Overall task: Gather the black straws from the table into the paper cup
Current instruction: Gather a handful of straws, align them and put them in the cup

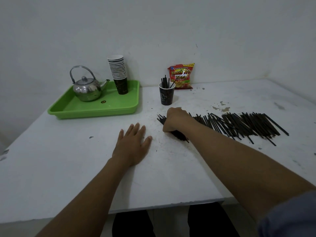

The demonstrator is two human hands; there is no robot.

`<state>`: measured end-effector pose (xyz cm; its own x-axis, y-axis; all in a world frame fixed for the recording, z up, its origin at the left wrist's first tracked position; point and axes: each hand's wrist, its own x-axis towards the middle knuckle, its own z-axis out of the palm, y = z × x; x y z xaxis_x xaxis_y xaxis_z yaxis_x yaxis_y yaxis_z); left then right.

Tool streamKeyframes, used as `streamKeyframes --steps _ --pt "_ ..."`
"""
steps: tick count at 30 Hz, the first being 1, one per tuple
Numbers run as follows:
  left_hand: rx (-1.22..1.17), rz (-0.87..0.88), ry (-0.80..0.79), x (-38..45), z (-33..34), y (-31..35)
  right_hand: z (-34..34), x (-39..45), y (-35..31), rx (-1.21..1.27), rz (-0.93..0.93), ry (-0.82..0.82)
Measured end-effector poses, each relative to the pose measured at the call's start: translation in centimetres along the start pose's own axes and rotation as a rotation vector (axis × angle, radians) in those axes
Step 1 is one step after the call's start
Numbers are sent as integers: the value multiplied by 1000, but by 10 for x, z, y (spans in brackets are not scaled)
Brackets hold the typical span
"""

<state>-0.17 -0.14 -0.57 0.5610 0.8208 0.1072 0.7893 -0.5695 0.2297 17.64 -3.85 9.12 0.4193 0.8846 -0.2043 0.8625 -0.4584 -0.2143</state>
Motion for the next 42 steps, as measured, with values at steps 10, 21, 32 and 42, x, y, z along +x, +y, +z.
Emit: streamKeyframes --steps 10,21,32,42 --pt "-5 7 15 -1 -1 0 -11 8 -14 -262 0 -179" --pt "-7 1 7 0 -1 1 3 10 -1 -270 -104 -147" --pt "-271 98 191 -4 -8 6 2 19 18 429 -192 216" --pt "-1911 -678 -603 -4 -46 66 -11 -16 8 1614 -329 285"
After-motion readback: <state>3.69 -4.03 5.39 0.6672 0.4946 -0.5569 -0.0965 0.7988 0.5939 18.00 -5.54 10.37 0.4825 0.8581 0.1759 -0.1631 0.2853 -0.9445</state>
